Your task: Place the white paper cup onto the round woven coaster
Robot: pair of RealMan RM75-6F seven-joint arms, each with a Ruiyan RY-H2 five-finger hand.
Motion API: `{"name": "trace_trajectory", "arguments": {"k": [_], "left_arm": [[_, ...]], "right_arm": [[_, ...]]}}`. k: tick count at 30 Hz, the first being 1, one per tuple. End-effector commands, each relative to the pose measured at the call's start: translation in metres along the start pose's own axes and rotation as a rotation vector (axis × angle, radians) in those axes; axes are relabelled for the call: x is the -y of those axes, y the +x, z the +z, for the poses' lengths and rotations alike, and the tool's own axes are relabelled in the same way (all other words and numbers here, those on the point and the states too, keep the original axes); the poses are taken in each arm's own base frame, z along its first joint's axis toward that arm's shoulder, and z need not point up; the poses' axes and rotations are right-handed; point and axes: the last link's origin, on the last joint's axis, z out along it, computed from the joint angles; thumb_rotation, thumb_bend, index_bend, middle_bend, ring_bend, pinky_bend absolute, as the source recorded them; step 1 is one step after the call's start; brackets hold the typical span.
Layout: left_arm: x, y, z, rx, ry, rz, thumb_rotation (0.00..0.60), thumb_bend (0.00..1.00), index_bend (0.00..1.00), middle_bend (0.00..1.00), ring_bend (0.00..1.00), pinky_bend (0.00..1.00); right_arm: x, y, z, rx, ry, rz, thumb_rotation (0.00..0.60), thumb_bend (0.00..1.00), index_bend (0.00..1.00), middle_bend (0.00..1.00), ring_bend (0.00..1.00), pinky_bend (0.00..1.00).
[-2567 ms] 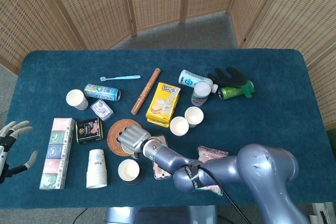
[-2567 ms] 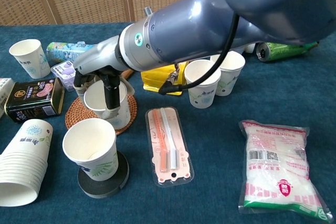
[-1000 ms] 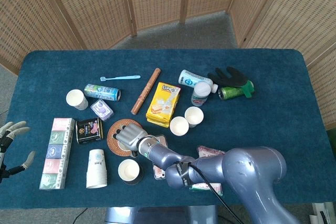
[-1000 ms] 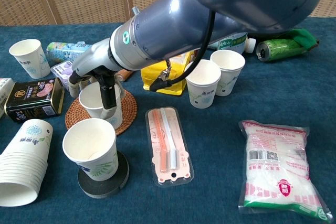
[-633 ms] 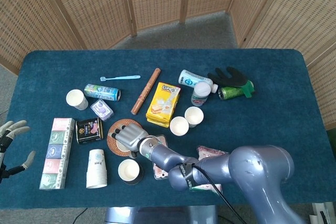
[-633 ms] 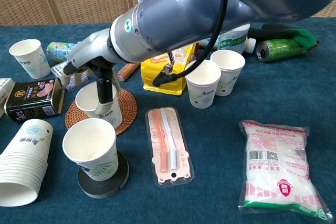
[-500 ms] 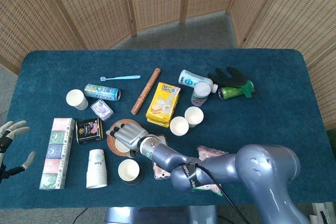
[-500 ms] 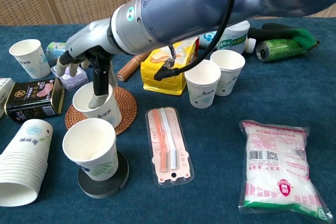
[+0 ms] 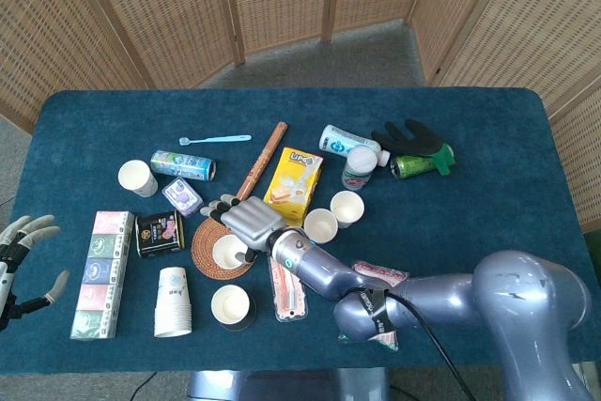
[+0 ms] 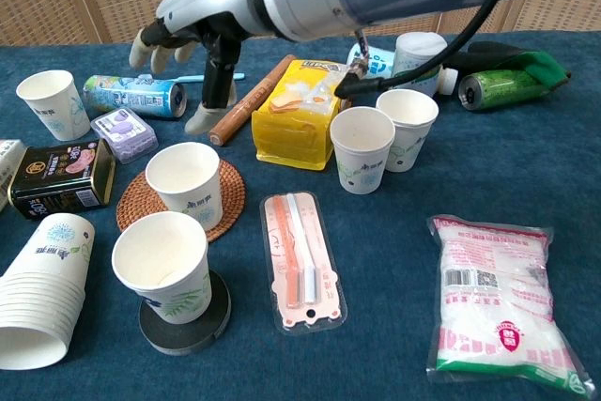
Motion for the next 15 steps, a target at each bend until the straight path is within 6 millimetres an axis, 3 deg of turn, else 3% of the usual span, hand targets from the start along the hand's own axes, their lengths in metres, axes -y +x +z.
{"name": "trace_trajectory", "arguments": {"k": [1, 15], "left_arm": [[-0.001, 0.000, 0.000, 0.002, -0.002, 0.001, 0.497, 0.42, 0.21, 0.17, 0.05, 0.00], [-0.007, -0.003, 0.002, 0.014, -0.022, -0.001, 0.497, 0.42, 0.21, 0.17, 0.05, 0.00]], "right_arm": [[-0.008, 0.007, -0.010, -0.046, -0.009, 0.022, 0.600, 0.35, 0.07, 0.10, 0.05, 0.40], [-0.051, 0.033, -0.066, -0.258, -0.075, 0.097, 0.600, 0.35, 0.12, 0.11, 0.05, 0.40]]}}
